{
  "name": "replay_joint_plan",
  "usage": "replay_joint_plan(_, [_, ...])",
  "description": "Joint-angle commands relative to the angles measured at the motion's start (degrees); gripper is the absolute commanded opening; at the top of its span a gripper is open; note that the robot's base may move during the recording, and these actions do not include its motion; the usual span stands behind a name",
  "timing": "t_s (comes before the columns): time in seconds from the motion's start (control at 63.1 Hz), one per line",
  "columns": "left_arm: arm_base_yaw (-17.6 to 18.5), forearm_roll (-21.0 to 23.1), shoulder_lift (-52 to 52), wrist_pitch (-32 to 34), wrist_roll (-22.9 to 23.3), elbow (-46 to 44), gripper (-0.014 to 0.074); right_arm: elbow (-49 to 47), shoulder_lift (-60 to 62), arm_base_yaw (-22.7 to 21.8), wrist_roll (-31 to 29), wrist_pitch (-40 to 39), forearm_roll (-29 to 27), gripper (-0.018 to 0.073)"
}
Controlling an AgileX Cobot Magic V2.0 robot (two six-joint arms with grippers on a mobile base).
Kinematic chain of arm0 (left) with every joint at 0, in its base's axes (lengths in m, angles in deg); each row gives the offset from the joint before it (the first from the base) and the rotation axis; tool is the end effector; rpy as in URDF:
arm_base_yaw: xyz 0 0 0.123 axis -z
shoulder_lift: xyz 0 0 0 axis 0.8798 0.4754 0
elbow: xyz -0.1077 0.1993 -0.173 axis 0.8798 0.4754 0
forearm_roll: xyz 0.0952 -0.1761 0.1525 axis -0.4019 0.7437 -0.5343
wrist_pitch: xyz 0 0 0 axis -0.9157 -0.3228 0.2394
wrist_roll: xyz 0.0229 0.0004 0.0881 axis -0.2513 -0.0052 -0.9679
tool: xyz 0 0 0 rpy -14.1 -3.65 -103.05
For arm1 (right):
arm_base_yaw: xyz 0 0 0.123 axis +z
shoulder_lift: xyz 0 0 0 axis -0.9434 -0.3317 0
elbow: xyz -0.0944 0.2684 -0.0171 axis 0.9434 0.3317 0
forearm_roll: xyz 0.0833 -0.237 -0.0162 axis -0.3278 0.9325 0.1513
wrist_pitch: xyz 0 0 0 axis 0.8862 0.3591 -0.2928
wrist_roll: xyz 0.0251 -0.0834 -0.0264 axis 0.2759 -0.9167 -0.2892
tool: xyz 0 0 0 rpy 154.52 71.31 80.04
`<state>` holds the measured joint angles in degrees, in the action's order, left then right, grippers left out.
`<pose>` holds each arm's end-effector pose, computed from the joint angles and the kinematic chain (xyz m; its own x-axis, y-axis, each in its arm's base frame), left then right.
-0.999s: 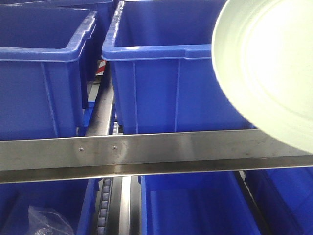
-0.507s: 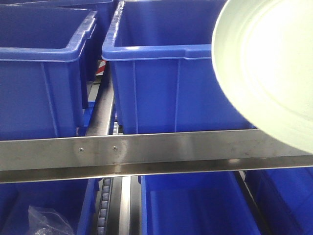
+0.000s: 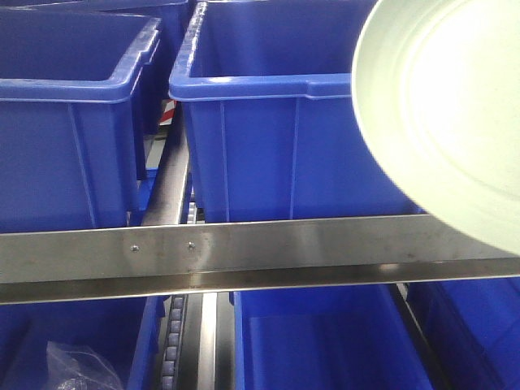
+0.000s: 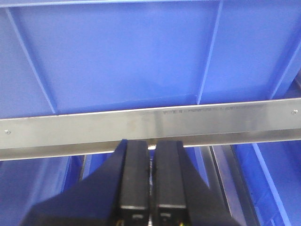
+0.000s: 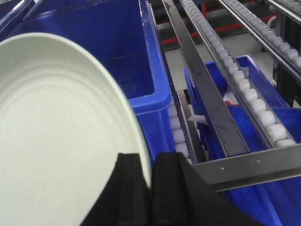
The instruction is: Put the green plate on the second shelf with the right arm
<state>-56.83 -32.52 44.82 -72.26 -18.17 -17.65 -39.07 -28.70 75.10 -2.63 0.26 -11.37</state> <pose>0.0534 0.0043 0.1818 -0.2464 0.0368 -0.9685 -0.0051 0.9992 0.0393 0.0824 0.0050 0.2627 -0.1356 0.2938 -0.9462 -0.0224 0.9539 0.2994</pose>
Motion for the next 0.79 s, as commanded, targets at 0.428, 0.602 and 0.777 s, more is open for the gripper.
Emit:
replay_joint_plan(0.428, [0.40, -0.21, -1.30, 3.31, 0.13, 2.37, 0.0125, -2.03, -0.11, -0.44, 0.04, -6.27, 0.27, 0.0048])
replay_joint_plan(0.602, [0.40, -0.21, -1.30, 3.31, 0.13, 2.37, 0.0125, -2.03, -0.11, -0.44, 0.04, -6.27, 0.27, 0.0048])
replay_joint_plan(0.777, [0.40, -0.21, -1.30, 3.31, 0.13, 2.37, 0.0125, -2.03, -0.11, -0.44, 0.04, -6.27, 0.27, 0.0048])
